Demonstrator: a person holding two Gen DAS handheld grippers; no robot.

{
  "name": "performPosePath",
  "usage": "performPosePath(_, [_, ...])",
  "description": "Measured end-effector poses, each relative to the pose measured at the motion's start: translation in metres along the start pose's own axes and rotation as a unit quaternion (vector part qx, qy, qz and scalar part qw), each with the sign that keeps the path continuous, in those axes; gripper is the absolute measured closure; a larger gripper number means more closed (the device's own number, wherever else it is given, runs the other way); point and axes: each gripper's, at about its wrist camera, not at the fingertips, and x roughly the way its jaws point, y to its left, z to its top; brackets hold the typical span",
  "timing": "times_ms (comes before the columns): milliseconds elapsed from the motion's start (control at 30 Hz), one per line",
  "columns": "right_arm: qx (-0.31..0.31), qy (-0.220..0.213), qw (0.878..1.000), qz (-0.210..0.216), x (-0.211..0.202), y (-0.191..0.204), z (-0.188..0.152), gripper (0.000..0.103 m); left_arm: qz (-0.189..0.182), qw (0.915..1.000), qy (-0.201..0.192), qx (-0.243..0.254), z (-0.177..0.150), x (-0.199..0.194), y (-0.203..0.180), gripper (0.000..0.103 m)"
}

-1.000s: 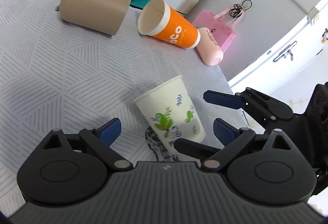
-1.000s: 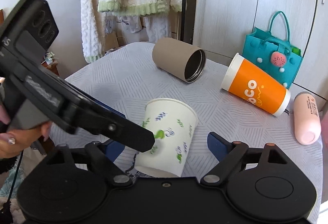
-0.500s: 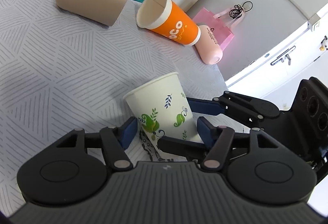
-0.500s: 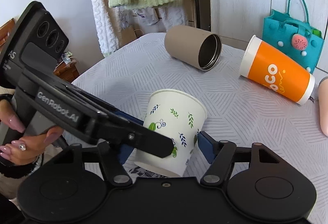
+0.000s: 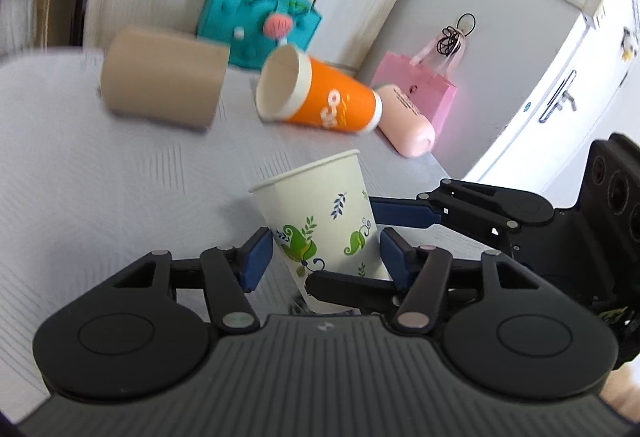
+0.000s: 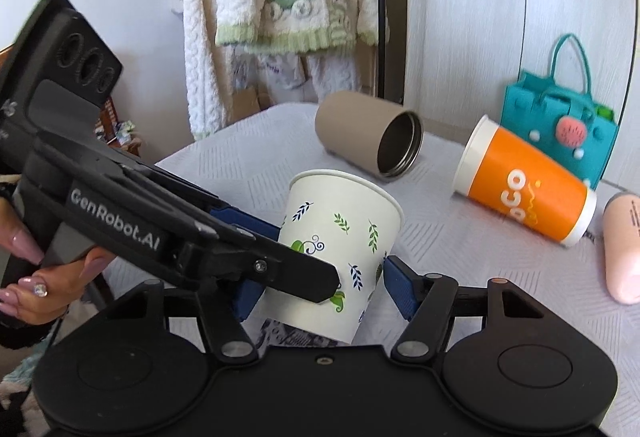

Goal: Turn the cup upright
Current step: 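Lower the upright white cup onto the table with the right tool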

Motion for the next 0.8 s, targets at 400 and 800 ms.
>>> performPosePath(400, [-0.057,-0.072,0.993,-0.073,0.019,0.006,-0.003,0.035,0.038,0.9905,-0.073,0.111,0.005,0.002,-0.007,0.051])
performPosePath(800, [-0.051,-0.060,0.993,-0.093,0.029,0.002,-0.001,0.037,0.038,0.9873,-0.085,0.129,0.003,0.009,-0.006,0.051])
